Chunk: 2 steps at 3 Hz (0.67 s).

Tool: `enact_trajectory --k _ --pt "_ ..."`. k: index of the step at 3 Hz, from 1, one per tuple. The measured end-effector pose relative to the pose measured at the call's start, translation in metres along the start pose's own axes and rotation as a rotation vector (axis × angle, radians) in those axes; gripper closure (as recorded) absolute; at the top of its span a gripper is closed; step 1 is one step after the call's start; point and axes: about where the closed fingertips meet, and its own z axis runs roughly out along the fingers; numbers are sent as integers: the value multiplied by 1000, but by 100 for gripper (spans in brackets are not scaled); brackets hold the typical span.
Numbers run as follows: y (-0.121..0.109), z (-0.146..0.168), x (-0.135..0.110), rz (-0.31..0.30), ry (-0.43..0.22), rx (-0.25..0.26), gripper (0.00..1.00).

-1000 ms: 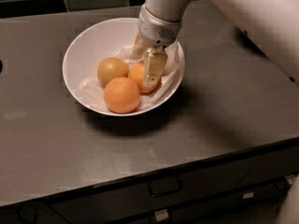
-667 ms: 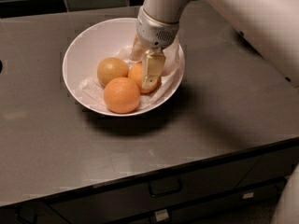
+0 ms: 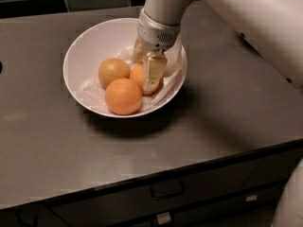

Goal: Pick orange from white bowl

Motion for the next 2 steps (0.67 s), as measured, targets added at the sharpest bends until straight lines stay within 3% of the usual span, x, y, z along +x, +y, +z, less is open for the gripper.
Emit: enact_trajectory --k 2 --pt "-5 18 18 46 -9 4 36"
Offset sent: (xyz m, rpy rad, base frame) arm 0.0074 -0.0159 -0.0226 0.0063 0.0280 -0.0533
